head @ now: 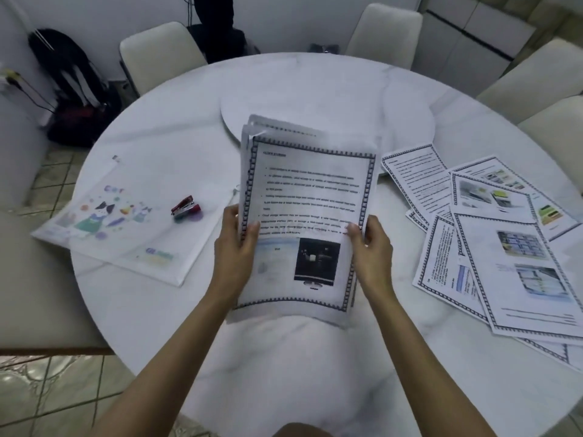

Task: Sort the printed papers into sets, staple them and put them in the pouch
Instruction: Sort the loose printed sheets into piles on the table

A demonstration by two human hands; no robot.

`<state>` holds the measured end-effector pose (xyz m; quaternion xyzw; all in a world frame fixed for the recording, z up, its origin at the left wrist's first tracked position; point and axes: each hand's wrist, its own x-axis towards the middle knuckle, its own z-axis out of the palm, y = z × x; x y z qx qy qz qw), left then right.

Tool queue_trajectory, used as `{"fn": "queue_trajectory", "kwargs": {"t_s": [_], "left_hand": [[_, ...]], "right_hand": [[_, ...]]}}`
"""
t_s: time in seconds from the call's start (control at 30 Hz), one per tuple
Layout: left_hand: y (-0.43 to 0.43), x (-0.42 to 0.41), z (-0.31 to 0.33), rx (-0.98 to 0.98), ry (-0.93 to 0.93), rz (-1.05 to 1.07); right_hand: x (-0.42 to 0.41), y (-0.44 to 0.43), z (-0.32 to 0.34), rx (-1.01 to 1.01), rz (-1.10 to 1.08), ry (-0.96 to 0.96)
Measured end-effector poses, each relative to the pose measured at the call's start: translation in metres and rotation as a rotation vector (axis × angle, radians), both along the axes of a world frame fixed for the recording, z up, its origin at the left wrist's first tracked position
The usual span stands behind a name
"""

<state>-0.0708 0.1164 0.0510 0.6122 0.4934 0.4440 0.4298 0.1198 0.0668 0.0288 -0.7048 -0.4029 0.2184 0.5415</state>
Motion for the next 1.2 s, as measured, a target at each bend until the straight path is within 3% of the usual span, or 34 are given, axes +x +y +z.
{"fn": "queue_trajectory", "kwargs": {"t_s": [0.2, 0.43, 0.77, 1.0, 1.2], "left_hand": [[-0.020, 0.018, 0.032, 0.161, -0.126, 0.036], [-0.042, 0.019, -0.013, -0.027, 0.009, 0.067], [-0.054, 0.028, -0.021, -0.099, -0.012, 0.096], [-0.055, 0.018, -0.010, -0.086, 0.009, 0.102], [-0.063, -0.003, -0.024, -0.230, -0.070, 0.144]], "right_hand": [[0.000, -0.017, 0.049, 0.265, -0.060, 0.107], [0.004, -0.035, 0.000, 0.067, -0.003, 0.098], [0.012, -0.048, -0.012, 0.029, 0.022, 0.148], [0.017, -0.047, -0.013, 0.021, -0.118, 0.047], [0.012, -0.041, -0.025, -0.113, -0.041, -0.023]]}}
